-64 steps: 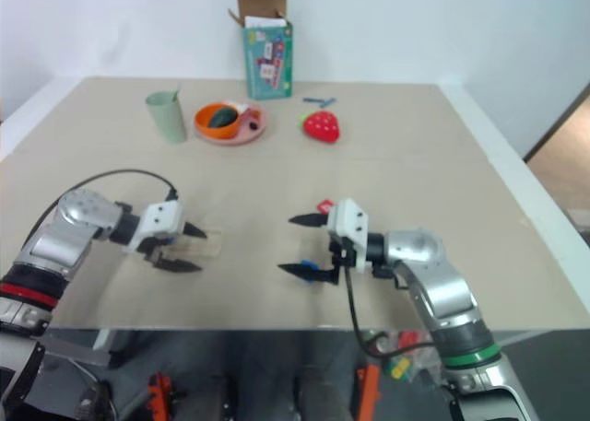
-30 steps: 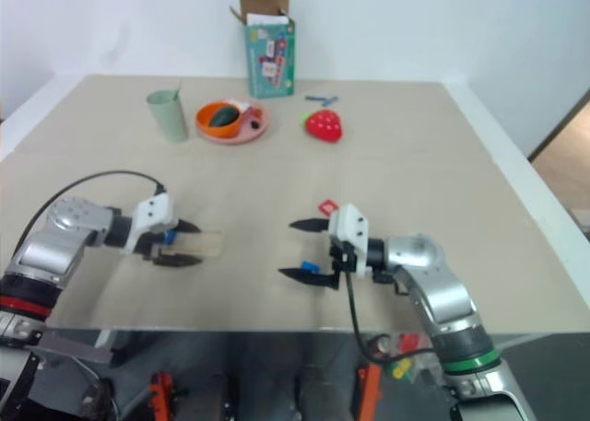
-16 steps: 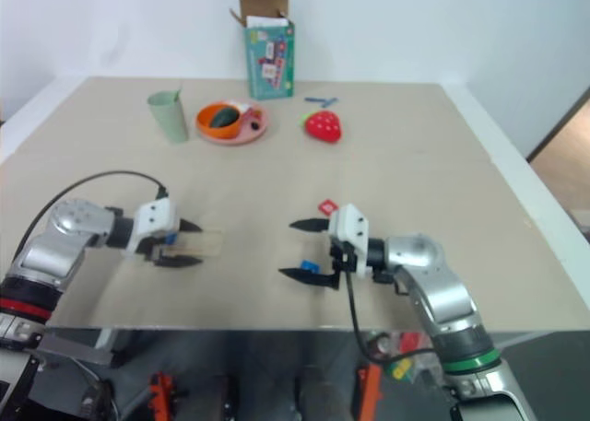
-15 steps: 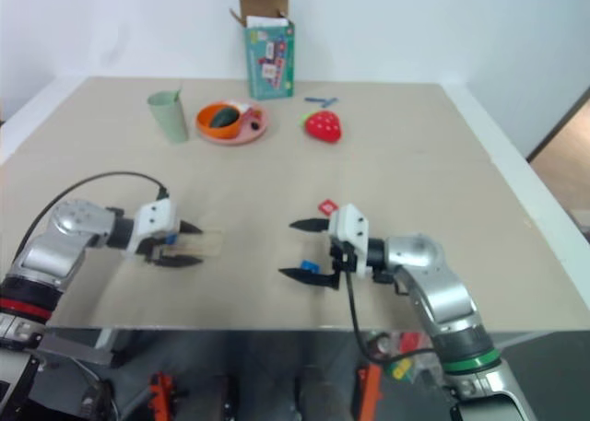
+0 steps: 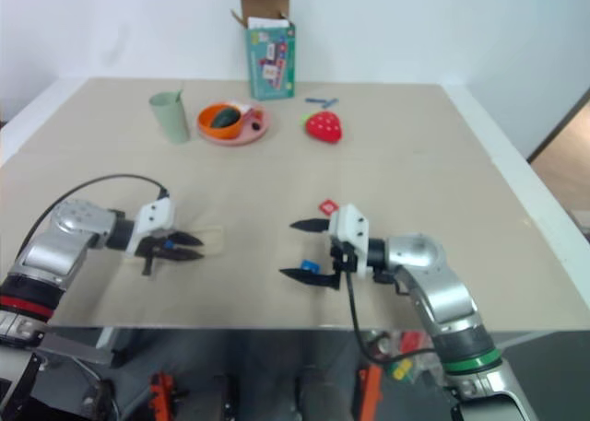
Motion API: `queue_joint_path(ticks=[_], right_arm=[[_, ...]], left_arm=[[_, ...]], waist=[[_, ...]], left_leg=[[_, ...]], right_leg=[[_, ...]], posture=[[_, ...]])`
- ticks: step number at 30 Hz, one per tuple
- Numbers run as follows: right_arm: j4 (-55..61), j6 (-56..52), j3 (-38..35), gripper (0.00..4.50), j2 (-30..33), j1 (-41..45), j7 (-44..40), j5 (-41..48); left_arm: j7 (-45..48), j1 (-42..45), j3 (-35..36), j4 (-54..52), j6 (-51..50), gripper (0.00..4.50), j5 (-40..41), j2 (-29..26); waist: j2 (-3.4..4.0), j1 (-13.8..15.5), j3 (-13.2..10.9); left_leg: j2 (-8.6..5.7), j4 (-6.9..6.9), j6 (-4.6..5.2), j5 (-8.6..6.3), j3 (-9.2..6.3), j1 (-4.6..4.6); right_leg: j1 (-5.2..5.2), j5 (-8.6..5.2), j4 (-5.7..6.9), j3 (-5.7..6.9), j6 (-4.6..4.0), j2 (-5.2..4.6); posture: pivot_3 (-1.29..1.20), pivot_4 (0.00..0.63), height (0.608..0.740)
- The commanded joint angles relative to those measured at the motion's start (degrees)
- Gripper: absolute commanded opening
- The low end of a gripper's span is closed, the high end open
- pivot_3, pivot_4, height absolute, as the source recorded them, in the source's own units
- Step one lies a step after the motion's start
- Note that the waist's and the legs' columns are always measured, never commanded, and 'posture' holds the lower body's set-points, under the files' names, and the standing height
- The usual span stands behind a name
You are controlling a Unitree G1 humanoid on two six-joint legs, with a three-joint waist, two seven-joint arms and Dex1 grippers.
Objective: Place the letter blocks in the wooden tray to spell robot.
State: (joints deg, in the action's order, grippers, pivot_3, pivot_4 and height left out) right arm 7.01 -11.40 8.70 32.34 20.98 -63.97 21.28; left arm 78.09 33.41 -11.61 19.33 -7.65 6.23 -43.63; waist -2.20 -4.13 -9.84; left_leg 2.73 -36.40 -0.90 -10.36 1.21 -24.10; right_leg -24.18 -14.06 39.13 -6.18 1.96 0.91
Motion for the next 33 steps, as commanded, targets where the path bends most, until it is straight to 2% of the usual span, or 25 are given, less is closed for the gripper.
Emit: queue_joint_path(ticks=[1, 9, 14, 33], right_arm=[[1.37, 0.38, -0.41, 4.50, 0.54, 0.43, -0.57, 0.07], [1.10, 0.48, -0.30, 4.50, 0.27, 0.71, -0.72, -0.31], [0.73, 0.71, -0.26, 4.50, 0.03, 0.72, -0.67, -0.69], [0.74, 0.59, -1.36, 4.50, 0.04, -1.21, 1.20, -0.55]], left_arm=[[-0.26, 0.02, -1.89, 2.46, 0.60, 1.24, -3.05, -0.41], [-0.14, 2.43, -3.38, -0.39, 1.56, 1.24, -3.47, 1.50], [-0.26, 5.88, -5.16, -2.30, -0.64, 1.24, -4.45, 4.70], [-1.74, 11.35, -8.85, -1.25, -3.34, 1.24, -7.43, 11.67]], waist=[[0.00, 0.00, 0.00], [0.00, 0.23, 0.00], [-0.01, 1.37, -0.01], [-0.03, 1.56, -0.04]], left_leg=[[0.00, 0.00, 0.01, 0.00, 0.00, 0.00], [-0.02, -0.01, 0.03, 0.04, 0.02, -0.02], [-0.06, -0.07, 0.03, 0.05, 0.10, -0.15], [-0.09, -0.04, -0.02, -0.04, 0.15, -0.30]], right_leg=[[0.00, 0.01, 0.00, 0.00, -0.01, 0.00], [0.00, 0.02, 0.00, 0.01, -0.03, -0.05], [-0.01, -0.02, -0.05, 0.02, 0.05, -0.12], [-0.09, -0.12, -0.09, -0.01, 0.35, -0.13]], posture=[[0.00, 0.150, 0.740], [0.00, 0.150, 0.740], [0.00, 0.150, 0.740], [0.00, 0.150, 0.740]])
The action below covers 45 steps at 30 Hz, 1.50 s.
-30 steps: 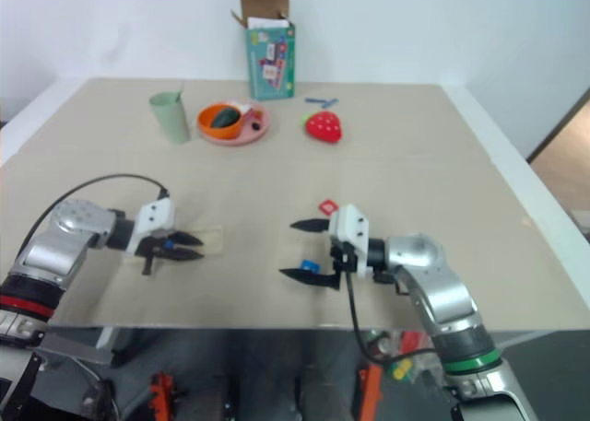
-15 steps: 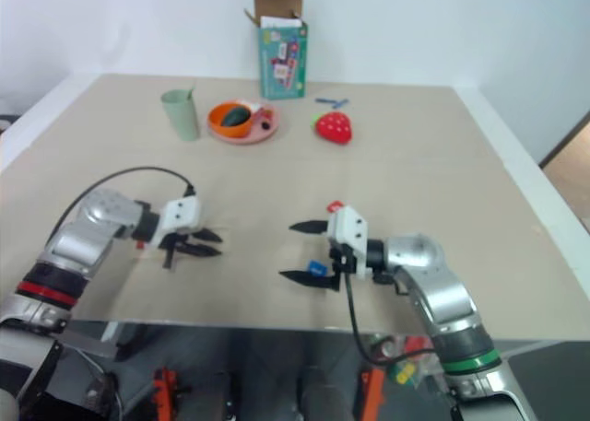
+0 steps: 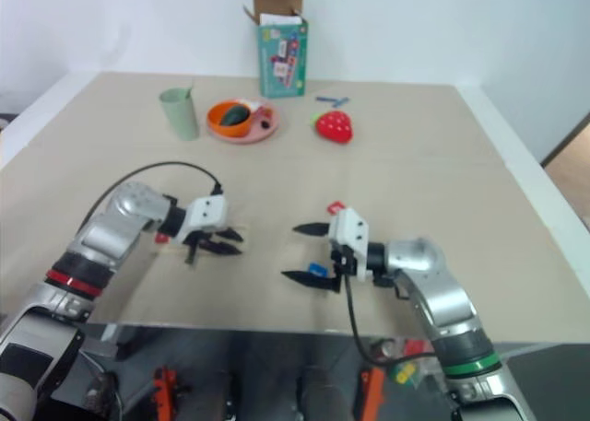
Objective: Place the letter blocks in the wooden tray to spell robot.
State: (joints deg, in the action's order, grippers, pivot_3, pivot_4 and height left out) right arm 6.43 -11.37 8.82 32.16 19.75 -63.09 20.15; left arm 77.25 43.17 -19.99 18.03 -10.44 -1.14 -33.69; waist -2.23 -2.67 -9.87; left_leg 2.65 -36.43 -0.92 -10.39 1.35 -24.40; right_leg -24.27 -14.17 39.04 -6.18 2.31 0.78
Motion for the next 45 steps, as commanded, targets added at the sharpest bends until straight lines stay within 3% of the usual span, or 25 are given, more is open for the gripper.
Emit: queue_joint_path(ticks=[1, 28, 45], right_arm=[[1.24, 0.66, -1.40, 4.50, 0.17, 0.06, 0.33, 0.51], [-0.56, 2.53, -1.81, 4.50, 1.30, -0.87, 0.79, -0.37], [-2.96, 3.16, -2.37, 4.50, 1.31, -0.21, 1.86, -1.29]], left_arm=[[-1.13, 1.89, -0.54, 0.31, -0.54, 1.24, -0.13, 2.33], [-4.47, 12.47, -3.95, 14.66, 5.59, 1.24, -4.39, 15.71], [-2.90, 14.13, -4.67, 17.39, 8.41, 1.24, -5.02, 18.54]], waist=[[-0.01, 0.11, 0.00], [-0.04, -0.04, -0.06], [-0.04, -0.05, -0.07]], left_leg=[[-0.02, -0.03, 0.00, 0.00, 0.00, 0.00], [-0.05, 0.00, 0.00, -0.01, -0.06, -0.09], [-0.06, 0.00, -0.01, -0.01, -0.12, -0.10]], right_leg=[[0.01, 0.00, 0.00, 0.00, -0.01, -0.02], [-0.05, 0.16, -0.03, 0.00, 0.32, 0.02], [-0.05, 0.17, -0.03, 0.01, 0.33, 0.04]], posture=[[0.00, 0.150, 0.740], [0.00, 0.150, 0.740], [0.00, 0.150, 0.740]])
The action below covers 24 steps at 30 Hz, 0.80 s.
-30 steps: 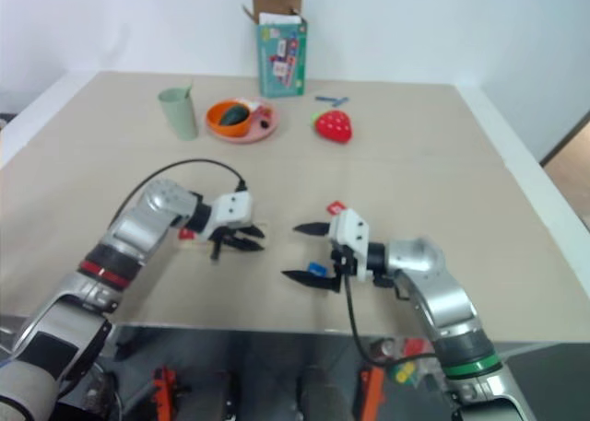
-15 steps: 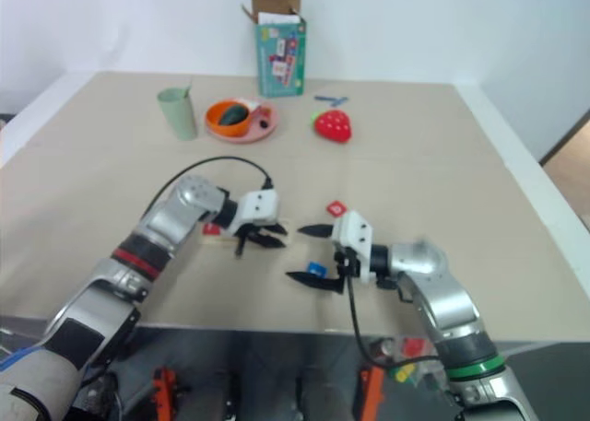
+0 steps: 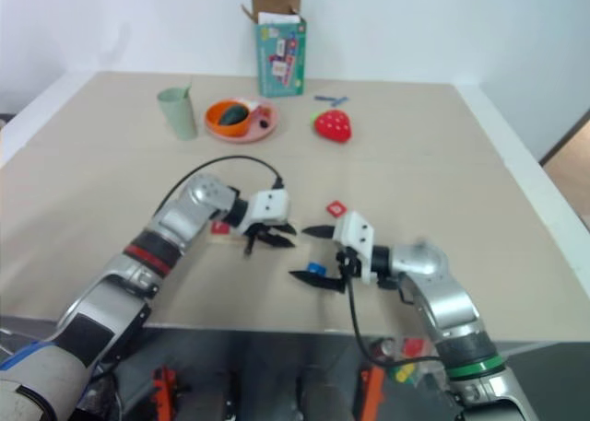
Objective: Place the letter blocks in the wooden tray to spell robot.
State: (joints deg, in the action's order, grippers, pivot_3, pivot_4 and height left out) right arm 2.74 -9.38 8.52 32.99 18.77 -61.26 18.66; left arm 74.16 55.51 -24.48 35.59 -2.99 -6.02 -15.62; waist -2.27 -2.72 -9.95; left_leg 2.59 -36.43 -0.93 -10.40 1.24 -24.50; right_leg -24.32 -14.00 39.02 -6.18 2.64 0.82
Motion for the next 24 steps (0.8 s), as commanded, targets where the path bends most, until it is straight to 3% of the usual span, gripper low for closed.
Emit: queue_joint_path(ticks=[1, 12, 15, 22, 24], right_arm=[[0.69, 1.19, -2.05, 4.50, 0.49, 0.79, 0.08, 0.19], [-0.36, 1.65, -2.33, 4.50, 0.78, 0.82, 0.26, -0.21], [-0.30, 1.59, -2.21, 4.50, 0.77, 0.83, 0.25, -0.24], [-0.51, 1.47, -2.28, 4.50, 0.81, 1.43, 0.07, -0.15], [-0.67, 1.47, -2.37, 4.50, 0.95, 1.64, -0.07, -0.14]], left_arm=[[0.30, 1.85, -0.10, -0.10, 1.04, 1.24, -0.10, 0.63], [0.75, 1.96, -0.12, 0.87, 0.96, 1.24, -1.18, -0.50], [0.92, 1.97, 0.68, 0.10, 0.20, 2.03, -0.42, -0.68], [1.09, 2.42, 3.48, -6.10, -2.55, 4.46, 1.57, -3.90], [0.65, 2.62, 4.43, -7.59, -2.91, 4.46, 1.97, -5.36]], waist=[[0.00, 0.00, 0.00], [0.00, -0.04, 0.00], [0.00, -0.05, 0.00], [0.01, -0.04, -0.02], [0.02, -0.07, -0.03]], left_leg=[[0.00, 0.00, 0.00, 0.00, -0.01, 0.00], [0.00, 0.00, 0.00, 0.00, -0.03, 0.00], [0.01, 0.00, 0.00, 0.00, -0.04, 0.00], [0.01, 0.00, 0.00, 0.00, -0.06, -0.01], [0.02, 0.00, 0.00, 0.00, -0.05, -0.03]], right_leg=[[0.00, 0.00, 0.00, 0.00, 0.00, 0.00], [0.00, 0.00, 0.00, 0.00, 0.00, 0.01], [0.00, 0.01, 0.01, 0.00, 0.00, 0.03], [0.00, 0.01, 0.01, 0.00, 0.00, 0.04], [-0.02, 0.01, 0.01, 0.00, 0.00, 0.04]], posture=[[0.00, 0.150, 0.740], [0.00, 0.150, 0.740], [0.00, 0.150, 0.740], [0.00, 0.150, 0.740], [0.00, 0.150, 0.740]])
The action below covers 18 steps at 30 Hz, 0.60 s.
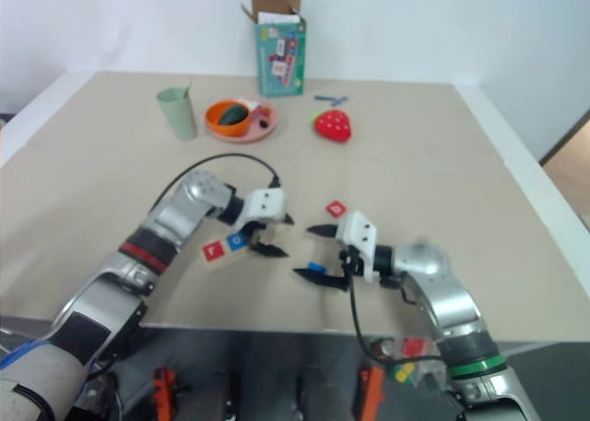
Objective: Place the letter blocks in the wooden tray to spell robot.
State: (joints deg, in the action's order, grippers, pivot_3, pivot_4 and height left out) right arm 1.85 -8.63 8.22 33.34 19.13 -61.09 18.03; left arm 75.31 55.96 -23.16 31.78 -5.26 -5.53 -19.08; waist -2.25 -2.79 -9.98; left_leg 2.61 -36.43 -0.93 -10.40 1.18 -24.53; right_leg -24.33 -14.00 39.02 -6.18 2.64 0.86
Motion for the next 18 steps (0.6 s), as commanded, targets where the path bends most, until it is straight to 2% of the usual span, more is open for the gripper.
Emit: queue_joint_path(ticks=[1, 8, 12, 18], right_arm=[[0.16, 0.72, -2.08, 4.50, 0.65, 1.35, -0.30, 0.47], [-0.23, 0.71, -2.00, 4.50, 0.80, 2.08, -0.70, 0.48], [0.04, 0.62, -1.96, 4.50, 1.00, 2.15, -1.12, 0.62], [-0.44, 0.90, -1.65, 4.50, 1.04, 2.73, -2.20, 0.48]], left_arm=[[-0.54, 2.12, 3.73, -4.64, -1.25, 4.46, 1.92, -2.46], [-2.12, -0.77, 9.43, -13.42, -9.93, 4.46, 7.02, -7.04], [-8.20, -8.53, 16.51, -23.58, -20.84, 4.46, 12.84, -8.17], [-16.16, -21.14, 19.44, -36.71, -28.79, 4.46, 16.16, -8.41]], waist=[[0.00, 0.01, 0.00], [0.07, -0.02, -0.06], [0.09, -0.11, -0.06], [0.10, 0.02, -0.07]], left_leg=[[0.00, 0.00, 0.00, 0.00, -0.01, 0.00], [0.01, 0.01, 0.00, 0.00, -0.06, -0.01], [0.06, 0.03, 0.00, 0.00, -0.08, 0.02], [0.06, 0.00, 0.00, 0.00, -0.18, 0.00]], right_leg=[[0.00, 0.00, 0.00, 0.01, 0.00, 0.00], [0.00, 0.00, 0.00, 0.06, 0.00, 0.00], [0.01, 0.00, 0.03, 0.09, 0.00, 0.01], [0.04, 0.00, 0.04, 0.21, -0.01, -0.01]], posture=[[0.00, 0.150, 0.740], [0.00, 0.150, 0.740], [0.00, 0.150, 0.740], [0.00, 0.150, 0.740]])
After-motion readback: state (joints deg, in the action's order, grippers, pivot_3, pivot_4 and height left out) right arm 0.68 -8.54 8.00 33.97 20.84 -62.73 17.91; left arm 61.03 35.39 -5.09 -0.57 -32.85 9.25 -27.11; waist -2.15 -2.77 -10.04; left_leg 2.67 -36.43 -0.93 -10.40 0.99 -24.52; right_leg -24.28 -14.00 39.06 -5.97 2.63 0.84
